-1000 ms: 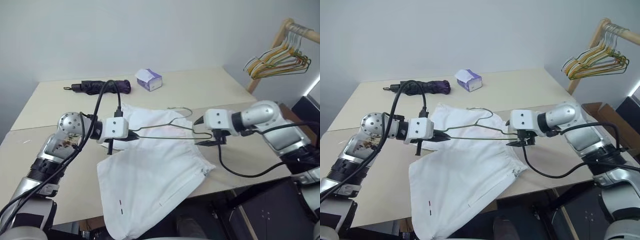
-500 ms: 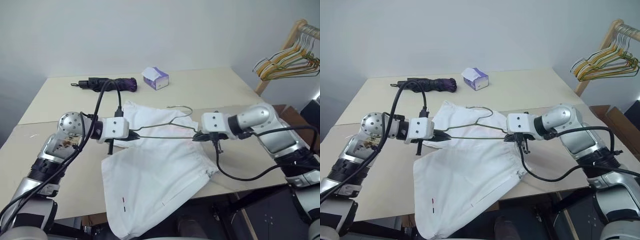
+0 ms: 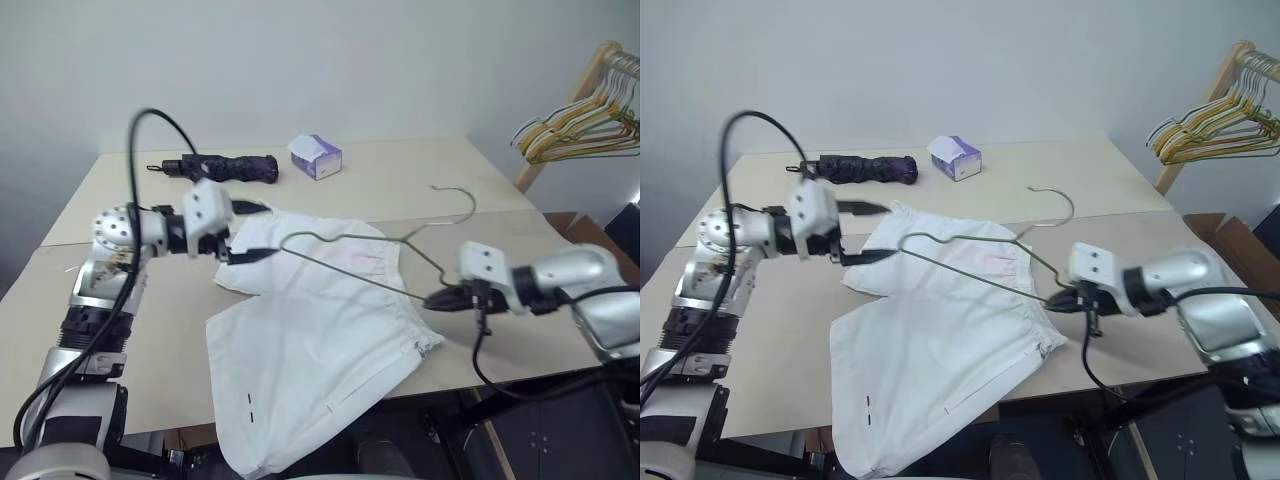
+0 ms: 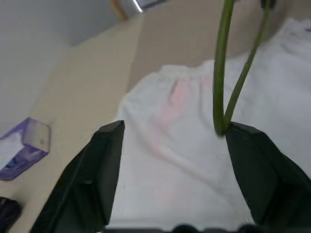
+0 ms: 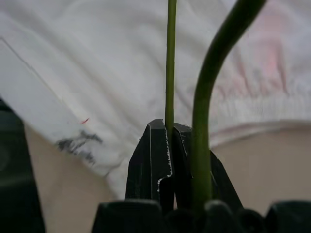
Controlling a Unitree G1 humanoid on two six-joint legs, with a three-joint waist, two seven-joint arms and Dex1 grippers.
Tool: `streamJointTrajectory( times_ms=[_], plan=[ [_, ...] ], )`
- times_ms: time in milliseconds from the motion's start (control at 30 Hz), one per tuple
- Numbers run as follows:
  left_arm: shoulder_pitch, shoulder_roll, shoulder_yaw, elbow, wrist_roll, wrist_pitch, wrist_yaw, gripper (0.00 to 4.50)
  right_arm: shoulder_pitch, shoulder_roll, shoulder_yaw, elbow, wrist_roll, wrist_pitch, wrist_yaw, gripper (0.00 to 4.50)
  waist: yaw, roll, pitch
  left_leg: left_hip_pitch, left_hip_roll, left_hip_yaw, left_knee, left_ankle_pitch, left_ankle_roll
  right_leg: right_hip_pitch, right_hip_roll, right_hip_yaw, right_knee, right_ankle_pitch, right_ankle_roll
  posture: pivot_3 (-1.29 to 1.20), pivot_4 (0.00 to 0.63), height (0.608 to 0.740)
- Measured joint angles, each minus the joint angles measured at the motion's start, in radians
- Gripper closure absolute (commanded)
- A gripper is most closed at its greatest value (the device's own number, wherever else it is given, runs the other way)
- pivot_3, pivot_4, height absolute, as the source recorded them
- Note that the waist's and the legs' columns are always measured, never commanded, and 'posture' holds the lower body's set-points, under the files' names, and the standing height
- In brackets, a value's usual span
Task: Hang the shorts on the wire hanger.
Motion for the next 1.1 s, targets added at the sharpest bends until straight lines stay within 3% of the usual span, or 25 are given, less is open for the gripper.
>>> streamJointTrajectory(
  times_ms=[167, 333, 633, 1100],
  plan=[
    [0.128, -0.026, 0.055, -0.176, -0.166, 0.173, 0.021, 0.05, 0.155, -0.016, -0.121, 0.093, 0.085, 0.129, 0.002, 4.50, 0.007, 0.000, 0.000, 0.003, 0.001, 0.001, 0.000, 0.000, 0.000, 0.001, 0.001, 0.001, 0.000, -0.002, 0.003, -0.02, 0.025, 0.740],
    [0.165, 0.049, 0.077, -0.277, -0.338, 0.372, -0.066, 0.05, 0.217, -0.018, -0.187, 0.198, 0.161, 0.270, 0.008, 4.50, 0.011, 0.000, 0.000, 0.003, 0.000, 0.001, 0.000, 0.000, 0.000, 0.002, 0.001, 0.002, 0.000, -0.004, 0.006, -0.02, 0.032, 0.740],
    [0.166, 0.068, 0.056, -0.299, -0.327, 0.376, -0.133, 0.05, 0.211, -0.017, -0.203, 0.312, 0.196, 0.417, 0.016, 4.50, 0.015, 0.000, 0.001, 0.003, 0.000, 0.001, 0.000, -0.001, -0.001, 0.002, 0.001, 0.002, -0.001, -0.004, 0.005, -0.02, 0.045, 0.740],
    [0.173, 0.071, 0.056, -0.298, -0.315, 0.376, -0.144, 0.05, 0.211, -0.006, -0.164, 0.413, 0.167, 0.396, 0.016, 4.50, 0.016, 0.001, 0.002, 0.003, 0.000, 0.001, 0.000, -0.001, -0.001, 0.002, 0.001, 0.002, -0.001, -0.005, 0.005, -0.02, 0.047, 0.740]
  ],
)
